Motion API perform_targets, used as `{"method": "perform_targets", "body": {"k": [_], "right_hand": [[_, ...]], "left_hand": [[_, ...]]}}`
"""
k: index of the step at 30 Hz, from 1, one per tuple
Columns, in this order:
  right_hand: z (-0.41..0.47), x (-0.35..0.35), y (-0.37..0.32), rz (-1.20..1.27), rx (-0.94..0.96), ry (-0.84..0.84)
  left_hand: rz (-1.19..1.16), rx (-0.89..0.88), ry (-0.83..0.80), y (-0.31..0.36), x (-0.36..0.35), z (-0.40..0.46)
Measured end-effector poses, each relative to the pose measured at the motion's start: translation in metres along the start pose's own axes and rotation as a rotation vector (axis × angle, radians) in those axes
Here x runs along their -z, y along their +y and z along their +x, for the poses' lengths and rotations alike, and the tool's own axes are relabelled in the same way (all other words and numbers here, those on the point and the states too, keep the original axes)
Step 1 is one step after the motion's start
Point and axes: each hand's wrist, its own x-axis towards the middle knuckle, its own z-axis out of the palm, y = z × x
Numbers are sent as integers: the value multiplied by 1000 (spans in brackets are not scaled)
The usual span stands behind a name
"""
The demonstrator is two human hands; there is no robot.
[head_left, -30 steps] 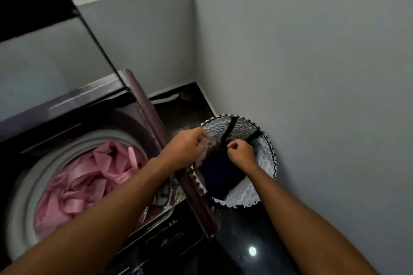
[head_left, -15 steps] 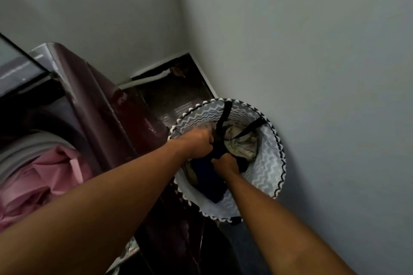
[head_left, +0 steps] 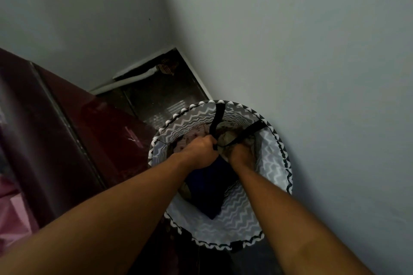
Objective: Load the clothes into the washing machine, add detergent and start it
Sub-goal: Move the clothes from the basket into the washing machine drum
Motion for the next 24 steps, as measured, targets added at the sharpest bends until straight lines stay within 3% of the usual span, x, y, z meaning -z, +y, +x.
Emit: {"method": "perform_targets", "body": {"k": [3,7,10,17,22,24], "right_hand": [[-6,6,7,-20,73,-24],[-40,24,-5,63,180,196],[-59,47,-19,153,133,276],[-81,77,-44,195,125,235],[-103,36,-39,188,68,277],[-108,10,-39,104,76,181]], "left_hand": [[-2,24,-23,-8,-7,3],[13,57,-45,-10,-2,-11],[26,69,-70,-1,3,-31],[27,62,-103,-6,15,-58],[40,108,-93,-21,7,-46],[37,106,-99,-24,3,-39]]}}
